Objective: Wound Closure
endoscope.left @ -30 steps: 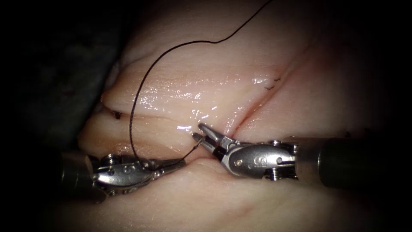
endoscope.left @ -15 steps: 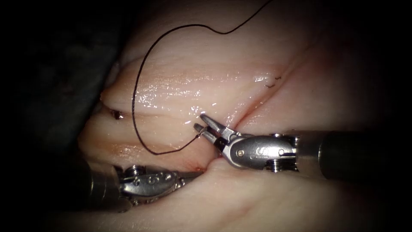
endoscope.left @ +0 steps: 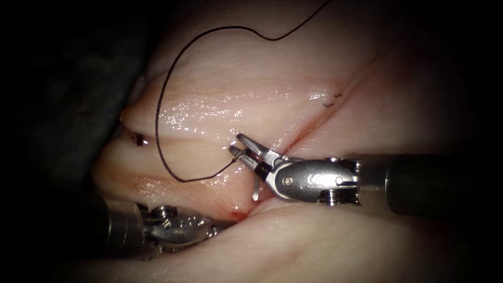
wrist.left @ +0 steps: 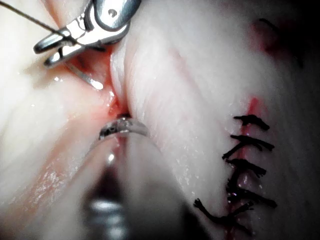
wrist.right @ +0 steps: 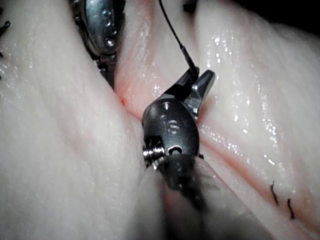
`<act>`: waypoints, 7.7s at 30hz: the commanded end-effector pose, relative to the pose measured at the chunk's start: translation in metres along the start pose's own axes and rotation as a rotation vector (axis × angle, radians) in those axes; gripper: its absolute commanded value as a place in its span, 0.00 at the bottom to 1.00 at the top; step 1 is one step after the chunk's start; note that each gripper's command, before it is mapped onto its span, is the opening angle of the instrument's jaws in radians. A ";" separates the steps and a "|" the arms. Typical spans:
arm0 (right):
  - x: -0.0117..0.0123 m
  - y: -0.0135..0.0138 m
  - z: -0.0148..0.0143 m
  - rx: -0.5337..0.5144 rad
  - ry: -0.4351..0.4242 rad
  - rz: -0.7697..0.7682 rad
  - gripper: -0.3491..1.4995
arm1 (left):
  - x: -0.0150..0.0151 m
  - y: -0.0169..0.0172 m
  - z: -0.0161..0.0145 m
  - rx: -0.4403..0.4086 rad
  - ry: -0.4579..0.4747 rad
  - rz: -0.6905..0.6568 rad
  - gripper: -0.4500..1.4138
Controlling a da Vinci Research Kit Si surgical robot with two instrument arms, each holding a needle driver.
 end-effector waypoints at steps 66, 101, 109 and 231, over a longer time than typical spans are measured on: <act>0.0034 -0.0030 0.0018 0.146 -0.274 1.128 0.00 | 0.0017 -0.0070 0.0002 0.139 0.078 -0.022 0.12; -0.0007 0.0077 -0.0040 0.099 0.008 0.903 0.88 | 0.0078 -0.0008 -0.0040 0.174 0.349 0.618 0.44; -0.0013 0.0073 -0.0040 0.102 0.005 0.893 0.88 | 0.0064 -0.0001 -0.0026 0.145 0.270 0.681 0.43; 0.0053 0.0010 -0.0041 0.504 -0.120 1.324 0.86 | 0.0116 0.0074 -0.0085 -0.108 0.671 0.793 0.00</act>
